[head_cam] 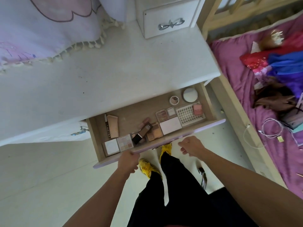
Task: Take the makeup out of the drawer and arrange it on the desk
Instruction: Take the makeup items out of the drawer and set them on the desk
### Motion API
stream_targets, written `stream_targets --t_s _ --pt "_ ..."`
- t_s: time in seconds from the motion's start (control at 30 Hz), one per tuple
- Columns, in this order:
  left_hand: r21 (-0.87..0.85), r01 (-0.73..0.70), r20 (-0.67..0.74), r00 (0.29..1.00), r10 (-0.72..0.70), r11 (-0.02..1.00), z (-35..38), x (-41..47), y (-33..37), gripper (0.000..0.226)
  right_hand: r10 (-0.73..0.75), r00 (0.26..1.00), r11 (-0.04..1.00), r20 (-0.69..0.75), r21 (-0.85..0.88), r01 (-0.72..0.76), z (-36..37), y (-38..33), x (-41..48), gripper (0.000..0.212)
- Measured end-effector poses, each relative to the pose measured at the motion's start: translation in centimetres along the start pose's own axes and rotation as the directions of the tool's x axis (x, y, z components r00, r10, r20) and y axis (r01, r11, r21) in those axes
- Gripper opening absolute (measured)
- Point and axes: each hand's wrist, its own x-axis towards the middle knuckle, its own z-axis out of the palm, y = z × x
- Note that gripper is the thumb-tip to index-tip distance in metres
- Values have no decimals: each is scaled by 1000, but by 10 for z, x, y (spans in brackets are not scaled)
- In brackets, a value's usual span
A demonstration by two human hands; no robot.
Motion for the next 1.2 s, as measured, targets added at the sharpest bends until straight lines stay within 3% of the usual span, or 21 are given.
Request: stream_targets --t_s 0.13,0.27,0.33,0.43,0.57,0.67,0.83,1.03,1.2 --pt "135 -197 -25 979 202 971 -1 -5 41 15 -167 978 966 -124 -220 137 -44 -10 -9 19" --pt "285 -260 -64 955 289 922 1 5 69 14 -286 944 886 -166 -422 195 -73 -36 3 23" --pt "362 -257 -59 953 297 896 3 14 77 8 -322 941 813 -100 -539 221 -73 -53 13 26" --pt "441 -210 -82 959 273 873 9 34 80 12 -412 910 593 53 -743 312 -58 -70 41 29" --pt "523 -188 -90 958 273 832 23 70 76 26 -447 856 386 258 -808 445 -33 -76 84 44" --pt "587 -175 -99 954 285 790 33 89 74 39 -408 857 284 315 -848 447 -25 -73 103 60" --pt "687 -101 -110 965 240 720 52 103 64 48 -397 855 245 333 -860 448 -25 -62 117 61" --pt "760 -69 -127 959 252 646 60 114 64 50 -419 835 142 356 -883 448 -24 -74 124 40" --pt "832 -96 -68 960 273 546 62 112 70 44 -409 828 222 383 -838 498 -29 -71 124 31"
